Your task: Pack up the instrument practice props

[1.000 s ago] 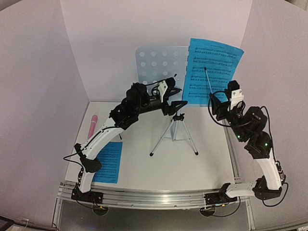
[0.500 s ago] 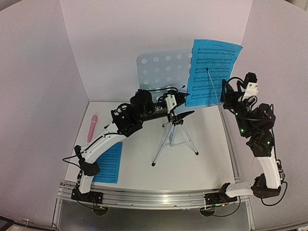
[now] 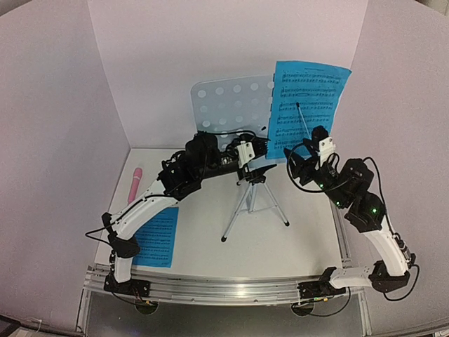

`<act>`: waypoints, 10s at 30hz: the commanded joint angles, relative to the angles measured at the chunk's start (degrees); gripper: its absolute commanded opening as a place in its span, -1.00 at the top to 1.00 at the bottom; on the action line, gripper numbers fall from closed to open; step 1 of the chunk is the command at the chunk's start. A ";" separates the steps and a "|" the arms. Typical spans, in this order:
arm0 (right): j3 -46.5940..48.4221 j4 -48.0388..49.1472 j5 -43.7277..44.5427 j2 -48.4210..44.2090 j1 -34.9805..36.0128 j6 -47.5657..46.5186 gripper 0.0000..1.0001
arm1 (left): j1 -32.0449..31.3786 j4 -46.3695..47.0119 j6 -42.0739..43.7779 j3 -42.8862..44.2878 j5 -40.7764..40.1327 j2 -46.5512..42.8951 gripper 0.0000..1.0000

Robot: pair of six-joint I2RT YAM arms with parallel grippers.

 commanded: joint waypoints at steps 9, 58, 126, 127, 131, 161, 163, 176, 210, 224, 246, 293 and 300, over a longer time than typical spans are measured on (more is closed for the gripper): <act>-7.83 -0.75 -29.23 0.11 -0.05 0.34 -0.34 | 0.08 -8.67 3.06 -0.38 0.73 -7.12 -0.53; -39.03 57.30 21.13 15.24 10.14 0.43 -0.33 | 0.35 -24.23 8.93 -8.04 -23.39 -26.54 -0.69; 18.43 78.45 51.25 63.43 3.35 -23.73 1.00 | 1.03 -17.64 9.22 -21.89 -29.31 -34.41 -0.76; 17.56 78.45 51.07 62.86 3.47 -23.68 1.00 | 1.01 -17.49 9.27 -22.03 -29.11 -34.41 -0.76; 13.79 78.54 51.10 60.37 3.51 -22.85 1.00 | 1.02 -16.78 9.47 -22.83 -28.53 -34.32 -0.77; -6.67 79.32 49.36 45.62 10.14 -26.01 -0.56 | 1.02 -16.27 6.12 -18.29 -22.01 -28.86 -0.77; -10.39 79.28 47.57 43.44 11.39 -27.03 -0.57 | 0.98 -16.51 4.18 -17.69 -21.54 -28.39 -0.76; -24.75 38.54 27.57 27.50 19.60 -12.24 -0.59 | 1.87 -20.81 -11.17 -9.78 -14.19 -22.40 -0.73; 25.06 -6.89 10.66 17.58 6.54 12.85 -0.49 | 13.06 -13.34 -39.98 3.90 3.45 -3.61 -0.55; 23.31 1.83 15.06 21.35 4.15 8.12 -0.43 | 13.53 -10.56 -42.79 3.60 4.94 0.01 -0.55; 17.29 5.33 14.61 20.35 1.55 9.76 0.02 | 13.53 -4.57 -44.23 4.73 11.57 3.12 0.20; 12.46 8.70 15.53 16.71 1.24 10.96 0.91 | 26.62 -36.24 -21.96 -6.29 -4.15 -30.82 1.00; 12.49 8.70 11.63 17.19 1.24 10.13 -0.15 | 31.09 -42.25 -23.01 -15.30 -9.13 -39.86 1.00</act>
